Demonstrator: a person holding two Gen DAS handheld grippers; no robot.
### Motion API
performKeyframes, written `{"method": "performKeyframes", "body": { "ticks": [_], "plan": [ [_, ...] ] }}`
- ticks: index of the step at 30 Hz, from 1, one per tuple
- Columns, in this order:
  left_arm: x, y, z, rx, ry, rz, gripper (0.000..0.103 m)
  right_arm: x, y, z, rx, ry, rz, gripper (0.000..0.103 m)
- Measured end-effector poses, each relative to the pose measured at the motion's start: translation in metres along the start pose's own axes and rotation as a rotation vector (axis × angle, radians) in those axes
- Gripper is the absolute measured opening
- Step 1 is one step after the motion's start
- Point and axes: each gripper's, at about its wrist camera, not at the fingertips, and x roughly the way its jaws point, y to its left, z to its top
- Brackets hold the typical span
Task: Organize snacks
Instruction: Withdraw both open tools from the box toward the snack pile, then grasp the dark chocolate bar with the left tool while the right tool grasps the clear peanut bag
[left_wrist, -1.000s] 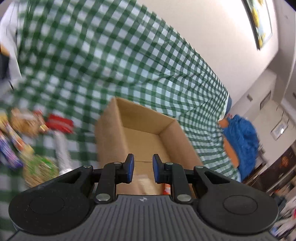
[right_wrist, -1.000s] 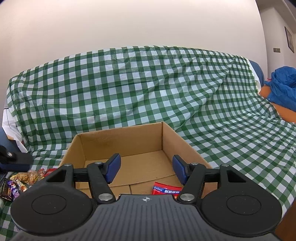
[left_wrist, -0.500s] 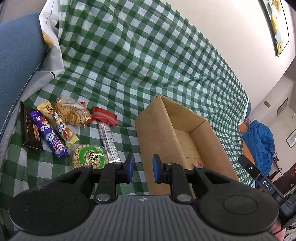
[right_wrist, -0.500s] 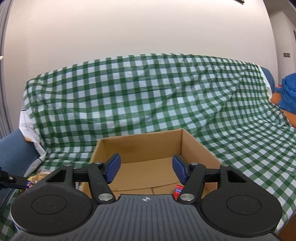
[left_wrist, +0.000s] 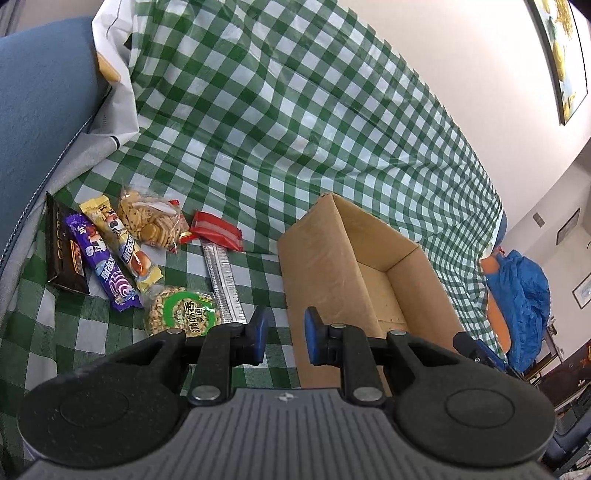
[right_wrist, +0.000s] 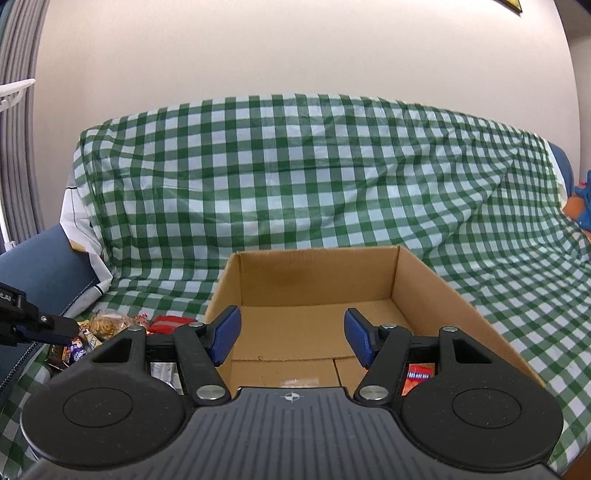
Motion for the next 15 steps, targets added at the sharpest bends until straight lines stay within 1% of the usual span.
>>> {"method": "performKeyframes", "body": {
  "ticks": [2,7,10,12,15],
  "plan": [
    [0.001,0.005,0.0,-0.012,-0.004,0.013,0.022,0.002,0.0,0.0,0.008,-0.001,0.002,0.064],
    [-0.002,0.022,0.001,-0.052,-0.062,0.083,0.022,0.003,0.012,-0.003,-0.032,-0.017,0.01,0.064],
    [-0.006,0.036,0.003,-0.083,-0.106,0.152,0.022,0.002,0.027,-0.007,-0.097,-0.047,0.033,0.064],
    [-0.009,0.047,0.004,-0.119,-0.14,0.213,0.022,0.001,0.038,-0.01,-0.147,-0.074,0.055,0.064],
    [-0.01,0.069,0.005,-0.188,-0.167,0.263,0.022,0.001,0.055,-0.01,-0.187,-0.109,0.074,0.063]
  ]
}}
